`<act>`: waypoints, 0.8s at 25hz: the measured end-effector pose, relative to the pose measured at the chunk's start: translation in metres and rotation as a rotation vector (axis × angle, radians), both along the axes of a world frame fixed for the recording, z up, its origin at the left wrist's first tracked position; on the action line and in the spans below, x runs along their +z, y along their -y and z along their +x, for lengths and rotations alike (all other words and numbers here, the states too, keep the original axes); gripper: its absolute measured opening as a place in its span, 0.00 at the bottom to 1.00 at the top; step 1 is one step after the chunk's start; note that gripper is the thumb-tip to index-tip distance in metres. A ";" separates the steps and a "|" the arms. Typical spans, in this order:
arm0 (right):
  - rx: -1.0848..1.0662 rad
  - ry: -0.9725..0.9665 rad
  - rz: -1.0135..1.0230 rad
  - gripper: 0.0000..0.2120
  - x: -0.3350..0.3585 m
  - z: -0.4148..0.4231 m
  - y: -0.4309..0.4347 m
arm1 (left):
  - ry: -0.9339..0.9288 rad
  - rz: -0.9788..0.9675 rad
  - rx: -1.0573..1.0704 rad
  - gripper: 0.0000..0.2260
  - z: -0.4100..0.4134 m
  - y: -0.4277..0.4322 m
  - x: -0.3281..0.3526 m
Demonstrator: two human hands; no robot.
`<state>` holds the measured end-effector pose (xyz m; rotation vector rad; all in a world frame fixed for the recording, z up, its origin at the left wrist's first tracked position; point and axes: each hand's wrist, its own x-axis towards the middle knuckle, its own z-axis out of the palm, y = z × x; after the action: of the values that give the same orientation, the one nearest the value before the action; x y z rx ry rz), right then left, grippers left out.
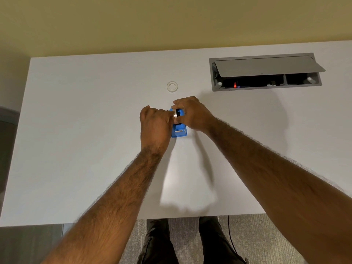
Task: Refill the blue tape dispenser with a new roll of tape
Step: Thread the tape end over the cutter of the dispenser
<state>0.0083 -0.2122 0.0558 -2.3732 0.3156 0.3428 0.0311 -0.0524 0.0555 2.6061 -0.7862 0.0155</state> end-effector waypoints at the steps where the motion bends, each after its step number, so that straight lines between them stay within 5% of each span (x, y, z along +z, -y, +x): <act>1: 0.000 -0.005 -0.001 0.25 0.000 0.000 -0.001 | 0.005 -0.002 0.006 0.06 0.001 0.001 0.002; 14: 0.011 0.041 0.000 0.11 -0.005 -0.001 -0.001 | -0.082 0.238 -0.076 0.08 0.029 0.023 0.010; 20: 0.009 0.020 -0.007 0.19 -0.004 -0.002 -0.001 | -0.279 -0.078 0.085 0.08 0.017 0.009 -0.001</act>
<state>0.0064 -0.2113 0.0520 -2.3836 0.2980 0.3229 0.0479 -0.0615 0.0544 2.4932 -0.5641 -0.2810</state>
